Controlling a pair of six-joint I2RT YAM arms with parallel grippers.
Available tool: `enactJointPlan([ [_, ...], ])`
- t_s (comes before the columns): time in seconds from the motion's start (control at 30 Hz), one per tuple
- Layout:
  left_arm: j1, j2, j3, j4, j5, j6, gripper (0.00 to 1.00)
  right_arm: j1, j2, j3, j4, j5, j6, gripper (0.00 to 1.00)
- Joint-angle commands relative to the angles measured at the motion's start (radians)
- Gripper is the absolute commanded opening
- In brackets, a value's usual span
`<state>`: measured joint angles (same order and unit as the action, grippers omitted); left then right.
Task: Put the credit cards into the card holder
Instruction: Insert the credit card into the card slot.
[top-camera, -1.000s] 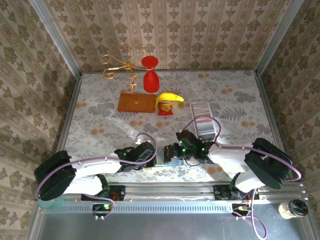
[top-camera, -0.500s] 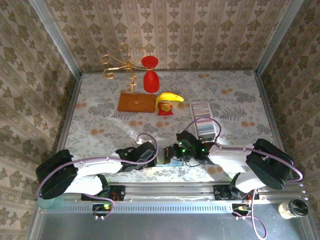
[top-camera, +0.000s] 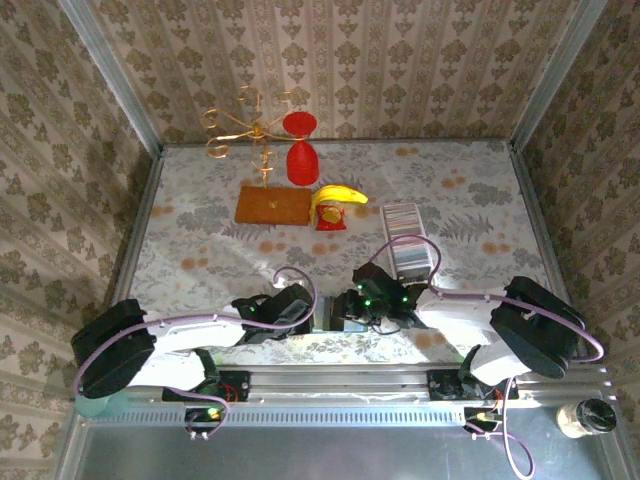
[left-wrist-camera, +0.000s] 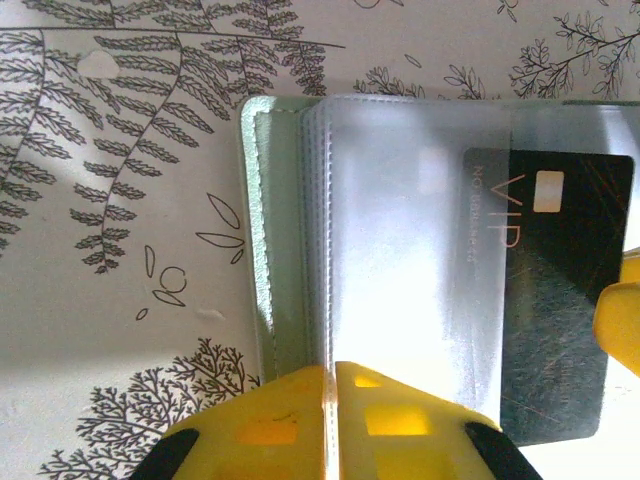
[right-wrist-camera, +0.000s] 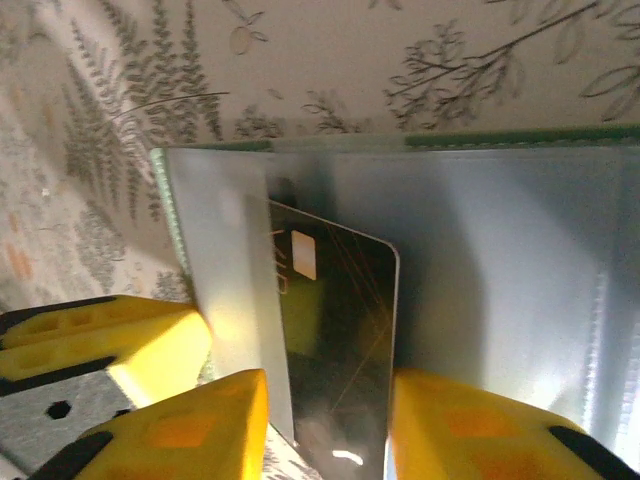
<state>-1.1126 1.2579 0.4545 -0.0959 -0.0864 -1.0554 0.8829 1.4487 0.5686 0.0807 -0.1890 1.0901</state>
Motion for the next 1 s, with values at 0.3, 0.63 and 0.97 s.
enactJointPlan([
  [0.3, -0.029, 0.009, -0.003, -0.047, -0.037, -0.018, 0.08, 0.052, 0.070, 0.126, -0.142, 0.056, -0.064, 0.31],
  [0.63, -0.032, -0.018, -0.025, -0.044, -0.043, -0.027, 0.07, 0.085, 0.036, 0.155, -0.222, 0.125, -0.088, 0.30],
  [0.97, -0.033, -0.025, -0.033, -0.038, -0.039, -0.028, 0.07, 0.085, 0.039, 0.135, -0.271, 0.196, -0.085, 0.21],
])
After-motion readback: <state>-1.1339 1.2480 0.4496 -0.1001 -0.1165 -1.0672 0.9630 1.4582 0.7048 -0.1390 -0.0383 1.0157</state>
